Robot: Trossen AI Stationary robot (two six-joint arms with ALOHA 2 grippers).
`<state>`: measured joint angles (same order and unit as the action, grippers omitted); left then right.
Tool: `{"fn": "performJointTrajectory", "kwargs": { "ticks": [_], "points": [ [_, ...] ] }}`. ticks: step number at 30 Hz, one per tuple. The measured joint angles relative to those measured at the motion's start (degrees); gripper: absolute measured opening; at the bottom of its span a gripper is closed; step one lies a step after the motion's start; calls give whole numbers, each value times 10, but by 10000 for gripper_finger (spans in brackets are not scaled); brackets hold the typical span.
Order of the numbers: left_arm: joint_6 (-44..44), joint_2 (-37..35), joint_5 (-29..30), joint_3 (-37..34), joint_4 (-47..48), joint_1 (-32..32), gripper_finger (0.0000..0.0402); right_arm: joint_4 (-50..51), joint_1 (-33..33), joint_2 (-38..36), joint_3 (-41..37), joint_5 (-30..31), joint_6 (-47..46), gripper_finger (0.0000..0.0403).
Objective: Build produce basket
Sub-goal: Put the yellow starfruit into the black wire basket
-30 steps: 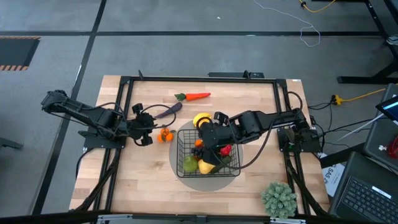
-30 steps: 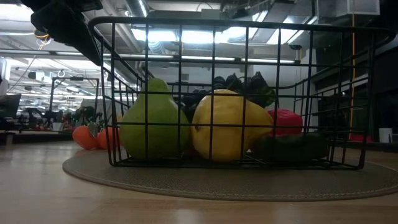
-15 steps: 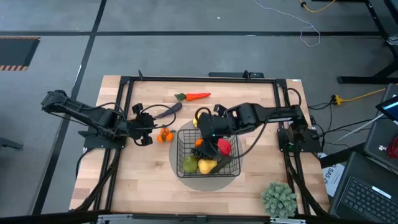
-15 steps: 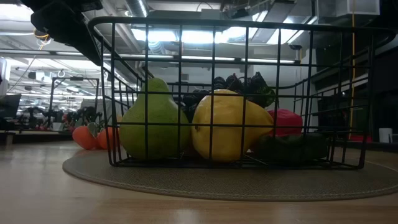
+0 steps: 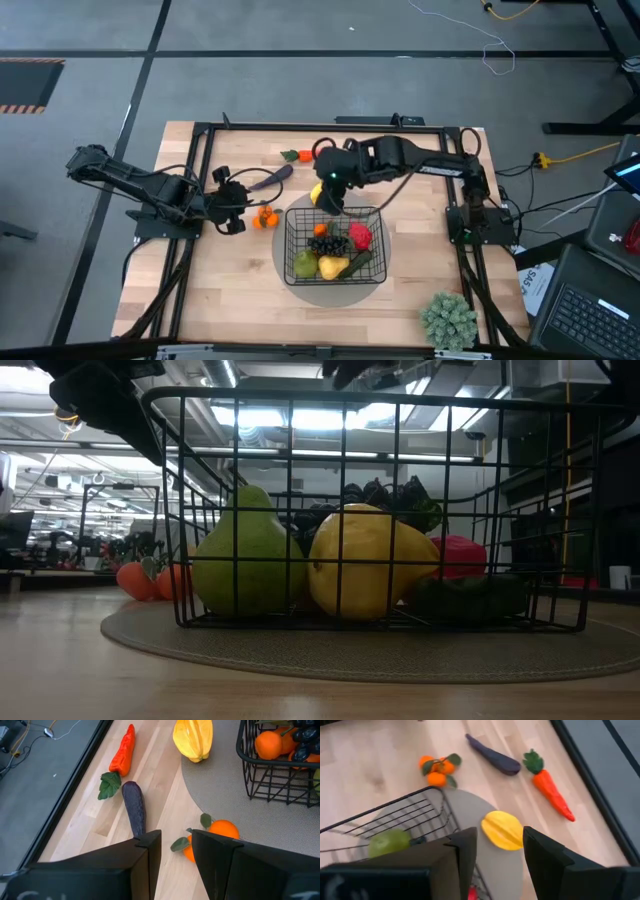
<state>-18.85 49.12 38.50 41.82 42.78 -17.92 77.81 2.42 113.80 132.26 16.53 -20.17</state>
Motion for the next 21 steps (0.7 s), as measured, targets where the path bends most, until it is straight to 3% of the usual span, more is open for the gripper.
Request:
{"fn": "performJointTrajectory", "kwargs": {
  "ticks": [10,18,21],
  "points": [
    [0,0,0,0,0,0,98,-69,-70,1,-130,-8,61,147],
    [0,0,0,0,0,0,98,-227,-105,2,-296,-152,218,147],
    [0,0,0,0,0,0,98,-292,-105,2,-352,-164,263,147]
  ]
}}
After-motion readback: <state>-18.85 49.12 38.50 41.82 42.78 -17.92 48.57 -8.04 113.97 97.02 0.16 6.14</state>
